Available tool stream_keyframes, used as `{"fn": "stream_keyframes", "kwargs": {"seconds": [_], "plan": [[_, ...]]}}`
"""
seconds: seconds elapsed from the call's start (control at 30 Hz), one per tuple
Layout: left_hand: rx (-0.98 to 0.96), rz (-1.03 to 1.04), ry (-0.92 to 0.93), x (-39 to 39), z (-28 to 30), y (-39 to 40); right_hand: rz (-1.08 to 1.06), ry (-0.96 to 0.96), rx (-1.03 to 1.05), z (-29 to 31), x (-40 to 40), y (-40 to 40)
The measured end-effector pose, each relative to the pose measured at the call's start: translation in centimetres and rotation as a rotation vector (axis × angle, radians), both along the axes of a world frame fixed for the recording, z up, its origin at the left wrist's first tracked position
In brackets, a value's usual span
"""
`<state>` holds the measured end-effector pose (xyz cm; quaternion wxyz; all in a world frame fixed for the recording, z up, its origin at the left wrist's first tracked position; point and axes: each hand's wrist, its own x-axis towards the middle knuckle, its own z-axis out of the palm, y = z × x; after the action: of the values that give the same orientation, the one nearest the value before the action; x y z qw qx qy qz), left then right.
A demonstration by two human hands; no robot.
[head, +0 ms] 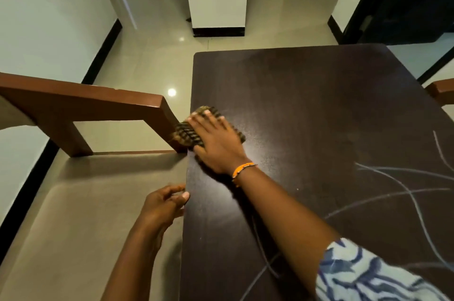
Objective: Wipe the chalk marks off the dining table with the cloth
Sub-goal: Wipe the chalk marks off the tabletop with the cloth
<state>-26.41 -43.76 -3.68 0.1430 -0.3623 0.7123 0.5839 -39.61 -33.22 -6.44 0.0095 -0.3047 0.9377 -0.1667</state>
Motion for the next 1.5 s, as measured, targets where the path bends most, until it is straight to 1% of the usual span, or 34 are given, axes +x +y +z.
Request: {"fn": "stream_keyframes", "kwargs": {"seconds": [0.07, 0.2, 0.27, 0.33, 0.4, 0.5, 0.57, 0.63, 0.7, 0.77, 0.87, 0.97, 1.03, 1.07, 1.1, 1.13, 1.23, 1.3, 1.33, 1.4, 1.47, 1.5], "plan": [[0.011, -0.002, 0.007, 0.1, -0.1, -0.3, -0.108, 0.027, -0.006, 0.5, -2.7, 4.7], [0.031, -0.018, 0.007, 0.1, -0.5, -0.5, -0.500, -0.014, 0.057, 0.7, -6.9, 15.3], [0.060, -0.009, 0.000, 0.1, -0.8, -0.7, -0.667, -0.048, 0.052, 0.6, -7.1, 16.0], [0.092, -0.004, -0.028, 0.1, -0.9, -0.9, -0.742, -0.064, 0.032, 0.3, -6.8, 13.1], [0.112, -0.008, -0.041, 0.2, -1.0, -1.1, -0.638, -0.050, 0.033, 0.2, -6.0, 8.0], [0.101, 0.012, -0.047, 0.2, -1.2, -0.8, -0.357, -0.017, 0.009, -0.2, -3.5, -0.3], [0.083, 0.062, -0.032, 0.3, -1.2, -0.5, -0.181, -0.010, 0.025, -0.2, -1.9, -4.0], [0.040, 0.088, -0.005, 0.2, -1.0, -0.1, -0.042, -0.006, 0.054, -0.3, -1.7, -4.3], [0.010, 0.086, -0.001, 0.2, -0.8, 0.2, 0.062, -0.008, 0.055, -0.1, -2.3, -2.1], [0.002, 0.087, 0.012, 0.2, -0.7, 0.3, 0.061, -0.007, 0.036, 0.3, -3.4, 1.5], [0.022, 0.093, 0.041, 0.3, -0.7, 0.3, -0.165, 0.034, 0.014, 0.9, -5.2, 9.4], [0.042, 0.094, 0.055, 0.4, -0.7, 0.3, -0.522, 0.054, 0.027, 0.9, -5.3, 16.4], [0.056, 0.122, 0.056, 0.6, -0.7, 0.5, -0.746, -0.018, 0.014, 0.7, -4.0, 16.8], [0.063, 0.147, 0.061, 0.7, -0.4, 0.7, -0.793, -0.049, 0.009, 0.6, -3.0, 15.4], [0.062, 0.171, 0.066, 0.8, -0.2, 0.9, -0.778, -0.065, 0.020, 0.5, -1.8, 13.6], [0.052, 0.191, 0.072, 1.1, 0.0, 1.1, -0.711, -0.067, 0.033, 0.5, -0.1, 11.3], [0.024, 0.239, 0.106, 2.4, 0.3, 1.5, -0.342, -0.059, -0.004, 0.2, 6.5, 3.4], [0.025, 0.236, 0.123, 4.2, 0.5, 1.6, -0.100, -0.083, -0.038, 0.1, 11.1, 0.1], [0.026, 0.213, 0.119, 5.2, 0.6, 1.6, -0.015, -0.085, -0.044, 0.1, 12.7, -0.3], [0.028, 0.142, 0.102, 7.2, 0.6, 1.5, 0.077, -0.057, -0.031, -0.1, 14.3, 1.0], [0.024, 0.071, 0.099, 8.3, 0.8, 1.5, 0.078, -0.028, -0.023, 0.1, 14.0, 4.0], [0.016, 0.045, 0.099, 8.5, 0.9, 1.5, 0.045, -0.029, -0.026, 0.2, 13.6, 5.8]]}}
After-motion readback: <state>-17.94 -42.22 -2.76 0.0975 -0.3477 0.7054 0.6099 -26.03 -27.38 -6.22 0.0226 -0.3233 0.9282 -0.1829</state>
